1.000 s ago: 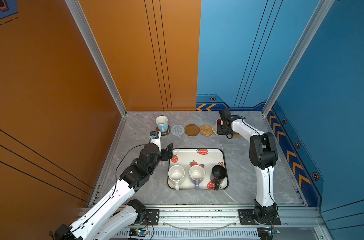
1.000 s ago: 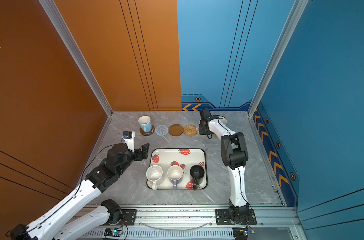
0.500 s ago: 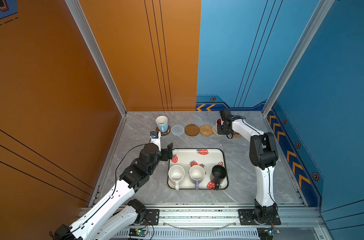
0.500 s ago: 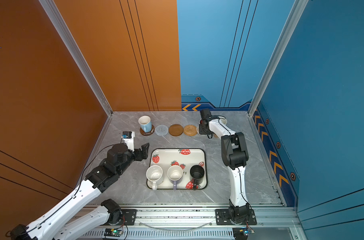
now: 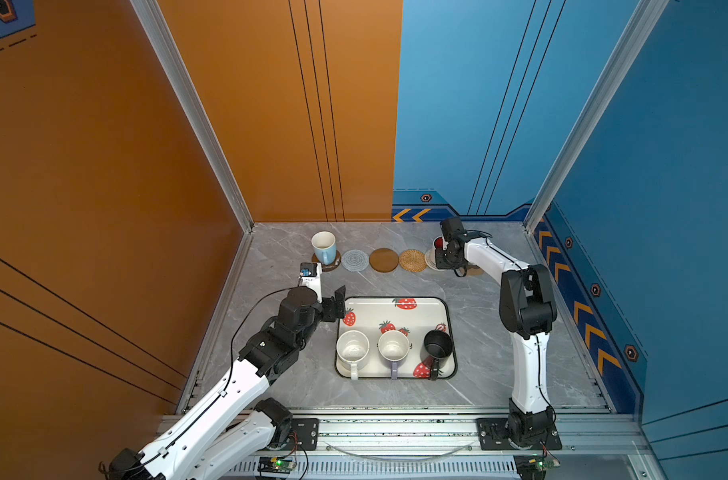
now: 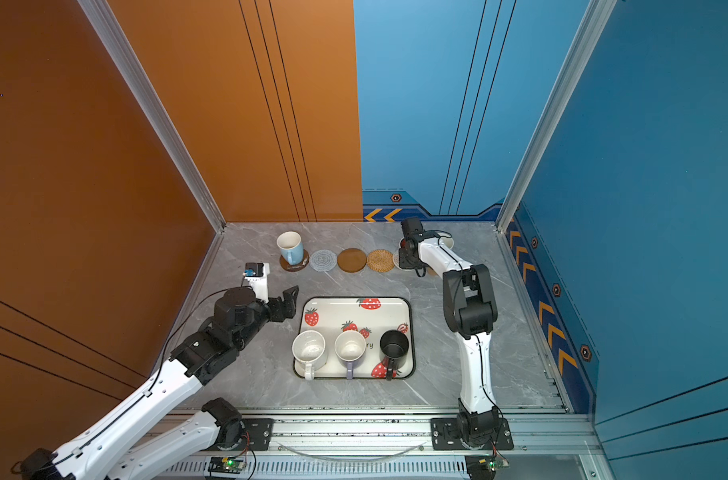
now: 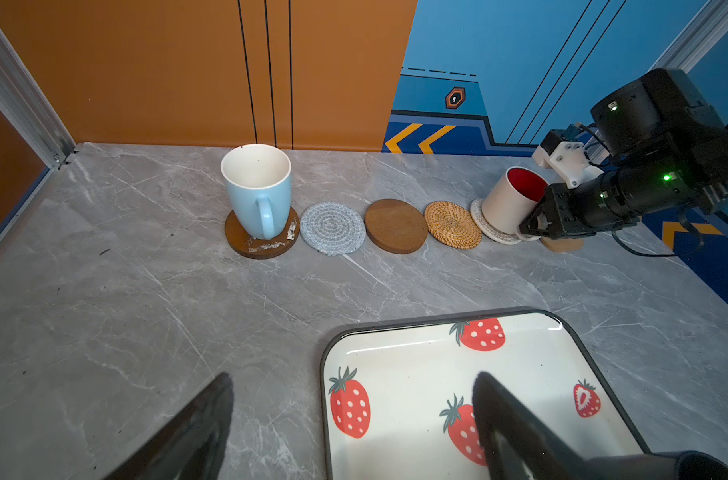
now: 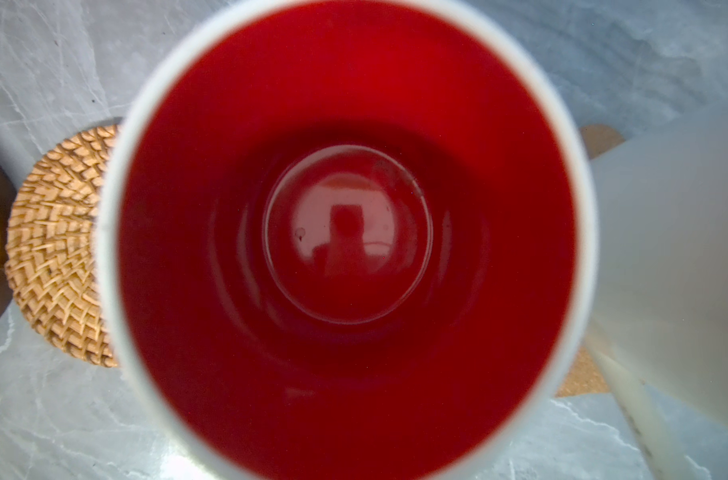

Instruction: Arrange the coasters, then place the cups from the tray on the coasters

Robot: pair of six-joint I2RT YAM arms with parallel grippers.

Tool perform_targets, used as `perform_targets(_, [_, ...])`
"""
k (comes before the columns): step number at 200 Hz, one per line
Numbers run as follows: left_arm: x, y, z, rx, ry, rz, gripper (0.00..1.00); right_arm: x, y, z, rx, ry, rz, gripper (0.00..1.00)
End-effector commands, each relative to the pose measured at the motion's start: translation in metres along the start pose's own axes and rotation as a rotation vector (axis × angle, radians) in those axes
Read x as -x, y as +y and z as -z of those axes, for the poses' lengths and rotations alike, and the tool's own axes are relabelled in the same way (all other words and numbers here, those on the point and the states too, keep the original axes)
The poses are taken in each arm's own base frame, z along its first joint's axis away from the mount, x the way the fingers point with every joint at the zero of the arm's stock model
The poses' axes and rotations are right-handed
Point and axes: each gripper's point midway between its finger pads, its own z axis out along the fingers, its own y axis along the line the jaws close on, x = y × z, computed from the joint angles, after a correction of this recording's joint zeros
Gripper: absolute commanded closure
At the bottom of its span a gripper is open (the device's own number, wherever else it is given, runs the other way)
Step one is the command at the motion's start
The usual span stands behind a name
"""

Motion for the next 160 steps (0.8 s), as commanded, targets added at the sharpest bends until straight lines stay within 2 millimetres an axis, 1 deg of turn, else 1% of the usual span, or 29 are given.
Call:
perform_targets(1, [0.008,0.0,0.004,-0.007,-0.023,0.015,0.1,-0.018,-0.031,-0.007,-0.084,0.079,-0.012,1.0])
perform_targets(56, [0.007,0.0,0.003,-0.008,-0.021,0.012,0.1,-0.023,-0.024,-0.012,-0.06,0.097,-0.011,1.0])
perform_targets(85, [0.009,0.0,0.004,-0.01,-0.025,0.013,0.1,-0.024,-0.023,-0.011,-0.055,0.099,-0.009,1.0])
perform_targets(102, [0.008,0.0,0.004,-0.009,-0.025,0.013,0.1,-0.022,-0.021,-0.009,-0.049,0.096,-0.009,0.88])
perform_targets(118, [0.008,-0.001,0.004,-0.011,-0.022,0.013,0.1,-0.022,-0.02,-0.007,-0.048,0.093,-0.006,0.84])
perform_targets(160, [0.008,0.0,0.005,-0.008,-0.026,0.014,0.09,-0.021,-0.018,-0.003,-0.044,0.088,-0.003,0.66])
